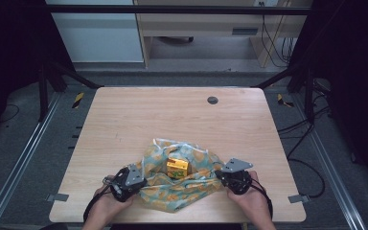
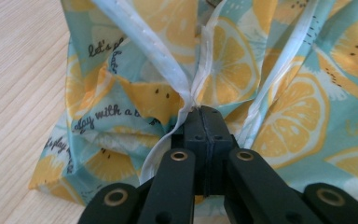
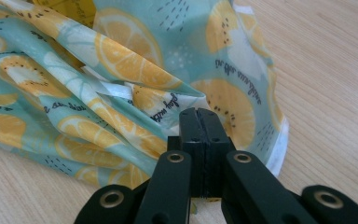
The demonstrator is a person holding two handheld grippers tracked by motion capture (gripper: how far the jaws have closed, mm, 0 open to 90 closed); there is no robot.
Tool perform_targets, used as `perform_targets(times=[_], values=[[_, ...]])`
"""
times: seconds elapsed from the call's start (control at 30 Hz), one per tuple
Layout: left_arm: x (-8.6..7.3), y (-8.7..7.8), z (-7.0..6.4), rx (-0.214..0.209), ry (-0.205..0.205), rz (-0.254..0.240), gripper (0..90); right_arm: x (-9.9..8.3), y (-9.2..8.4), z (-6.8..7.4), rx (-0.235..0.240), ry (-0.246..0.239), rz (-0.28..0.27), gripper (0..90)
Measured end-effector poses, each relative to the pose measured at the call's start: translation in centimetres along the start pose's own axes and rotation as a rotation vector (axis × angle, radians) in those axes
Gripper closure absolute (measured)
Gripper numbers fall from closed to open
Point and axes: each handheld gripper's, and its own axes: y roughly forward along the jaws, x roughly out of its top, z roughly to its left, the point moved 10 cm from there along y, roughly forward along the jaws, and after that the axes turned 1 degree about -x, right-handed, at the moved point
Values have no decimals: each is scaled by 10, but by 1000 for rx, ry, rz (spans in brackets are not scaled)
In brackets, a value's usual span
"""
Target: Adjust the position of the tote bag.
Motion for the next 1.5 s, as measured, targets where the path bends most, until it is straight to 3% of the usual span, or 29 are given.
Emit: perform_targets(times=[0.13,0.37,0.5,0.53,0.6,0.63,0.67,0.7,0.73,0.9,0.93,0.97,1.03,1.1,1.2,1.27,1.3,1.33,1.37,1.5], values=[[-1,-1,5,36,9,6,900,-1,0,7,18,-12,7,900],[-3,-3,8,42,-2,10,900,-2,-3,16,32,-25,9,897],[-2,-6,6,42,-1,-1,841,-2,-7,16,27,-28,-2,811],[1,-11,5,46,-10,-24,790,-1,-12,16,19,-19,-21,689],[4,-17,4,50,-12,-54,732,1,-18,16,20,-8,-38,581],[4,-17,4,50,-12,-54,702,1,-18,16,20,-8,-38,581],[5,-23,3,55,-14,-73,664,5,-26,16,11,-8,-71,487],[5,-23,3,55,-14,-73,642,5,-26,16,11,-8,-71,487],[9,-30,2,52,-33,-114,623,9,-34,15,7,-3,-90,404],[19,-47,-1,47,-38,-180,550,28,-49,20,17,4,-130,323],[28,-56,-3,46,-41,-224,532,34,-53,22,23,-10,-137,307],[28,-56,-3,46,-41,-224,515,34,-53,22,23,-10,-137,307],[42,-65,-6,43,-34,-264,483,46,-57,23,28,-24,-153,302],[66,-74,-6,39,-8,-311,431,64,-63,22,34,-35,-173,302],[80,-73,-8,24,3,-333,400,75,-63,22,41,-62,-167,319],[92,-66,-10,10,29,-333,369,84,-56,21,33,-86,-138,324],[94,-60,-12,0,45,-321,344,88,-45,22,48,-100,-94,311],[94,-54,-15,-9,53,-305,344,88,-45,22,48,-100,-94,311],[90,-43,-19,-19,49,-301,329,88,-31,23,58,-116,-54,275],[83,-29,-27,-50,54,-286,289,88,-12,24,73,-132,-21,241]])
